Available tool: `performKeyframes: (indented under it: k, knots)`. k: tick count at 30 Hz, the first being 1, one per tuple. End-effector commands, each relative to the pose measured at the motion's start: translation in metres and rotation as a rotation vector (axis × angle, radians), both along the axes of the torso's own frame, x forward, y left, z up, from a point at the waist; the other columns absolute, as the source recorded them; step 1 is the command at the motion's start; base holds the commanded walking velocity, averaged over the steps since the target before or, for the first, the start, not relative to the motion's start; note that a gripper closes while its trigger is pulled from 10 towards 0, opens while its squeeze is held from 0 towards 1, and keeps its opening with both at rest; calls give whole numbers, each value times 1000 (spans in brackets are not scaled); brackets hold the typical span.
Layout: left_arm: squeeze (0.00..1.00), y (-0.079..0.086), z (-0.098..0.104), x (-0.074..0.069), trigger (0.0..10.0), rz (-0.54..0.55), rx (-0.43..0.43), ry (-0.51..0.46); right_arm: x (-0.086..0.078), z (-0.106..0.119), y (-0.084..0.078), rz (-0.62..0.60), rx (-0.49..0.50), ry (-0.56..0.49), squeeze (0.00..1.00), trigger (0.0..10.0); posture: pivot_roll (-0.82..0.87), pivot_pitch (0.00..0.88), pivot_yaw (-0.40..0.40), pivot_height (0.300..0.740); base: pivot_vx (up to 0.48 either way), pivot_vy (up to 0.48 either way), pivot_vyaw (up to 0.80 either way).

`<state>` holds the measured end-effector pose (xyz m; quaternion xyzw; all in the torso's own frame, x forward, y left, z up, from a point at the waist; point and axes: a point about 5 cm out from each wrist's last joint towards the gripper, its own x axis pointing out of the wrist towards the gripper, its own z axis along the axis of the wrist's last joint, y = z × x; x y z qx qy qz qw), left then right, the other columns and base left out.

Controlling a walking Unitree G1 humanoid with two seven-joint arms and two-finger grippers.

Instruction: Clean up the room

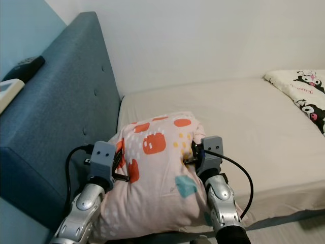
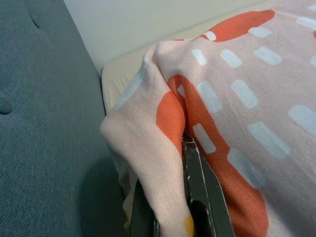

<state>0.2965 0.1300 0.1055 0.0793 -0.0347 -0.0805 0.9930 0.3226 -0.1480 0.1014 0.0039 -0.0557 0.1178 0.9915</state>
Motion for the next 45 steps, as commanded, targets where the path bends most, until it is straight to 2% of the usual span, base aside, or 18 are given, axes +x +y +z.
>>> performKeyframes:
  k: [1,8,45]
  knots:
    - [0,-7,9,-1,10000,-52,21,-43,0,7,10,34,10,-55,0,10000,52,101,42,641,0,0,0]
    - [0,-8,9,-2,10000,-60,25,-38,-2,6,12,38,20,-54,0,10000,55,100,49,627,0,0,0]
    - [0,-4,4,-3,10000,-53,53,3,0,7,13,30,22,-52,0,10000,61,124,56,612,0,0,0]
